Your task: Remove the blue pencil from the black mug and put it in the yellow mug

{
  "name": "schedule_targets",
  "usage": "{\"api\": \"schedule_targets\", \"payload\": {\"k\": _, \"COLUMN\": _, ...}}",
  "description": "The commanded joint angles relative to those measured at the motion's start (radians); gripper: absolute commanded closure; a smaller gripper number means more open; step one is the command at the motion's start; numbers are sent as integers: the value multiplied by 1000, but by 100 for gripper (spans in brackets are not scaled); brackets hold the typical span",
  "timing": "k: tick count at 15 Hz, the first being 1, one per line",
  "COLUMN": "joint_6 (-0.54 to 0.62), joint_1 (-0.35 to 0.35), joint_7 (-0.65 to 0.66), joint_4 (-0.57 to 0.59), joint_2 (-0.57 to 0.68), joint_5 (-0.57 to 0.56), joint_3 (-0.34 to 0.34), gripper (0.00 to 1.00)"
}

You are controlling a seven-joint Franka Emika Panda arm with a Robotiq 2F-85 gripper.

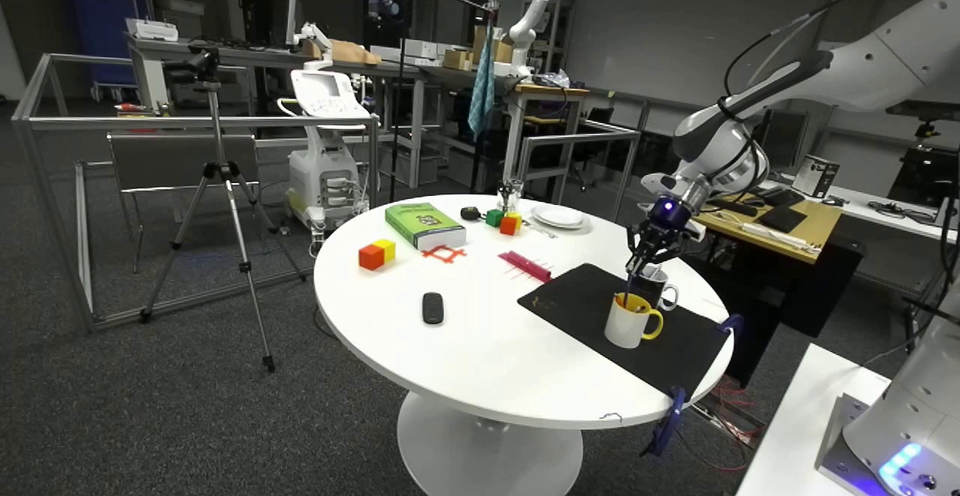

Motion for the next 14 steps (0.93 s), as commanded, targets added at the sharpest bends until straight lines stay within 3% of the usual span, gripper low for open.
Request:
{"api": "schedule_targets", "payload": {"k": 1, "joint_6": -43, "joint_1": -18, "joint_7": -70, "joint_4": 4, "joint_2": 11, "joint_5": 7, "joint_3": -3, "gripper": 98}}
{"api": "schedule_targets", "payload": {"k": 7, "joint_6": -50, "joint_1": -31, "joint_7": -73, "joint_4": 8, "joint_2": 40, "joint_5": -47, "joint_3": -5, "gripper": 98}}
{"api": "schedule_targets", "payload": {"k": 8, "joint_6": -50, "joint_1": -31, "joint_7": -71, "joint_4": 8, "joint_2": 43, "joint_5": -54, "joint_3": -5, "gripper": 68}}
{"api": "schedule_targets", "payload": {"k": 10, "joint_6": -48, "joint_1": -31, "joint_7": -68, "joint_4": 9, "joint_2": 48, "joint_5": -65, "joint_3": -5, "gripper": 61}}
{"api": "schedule_targets", "payload": {"k": 14, "joint_6": -44, "joint_1": -31, "joint_7": -59, "joint_4": 7, "joint_2": 43, "joint_5": -83, "joint_3": -4, "gripper": 30}}
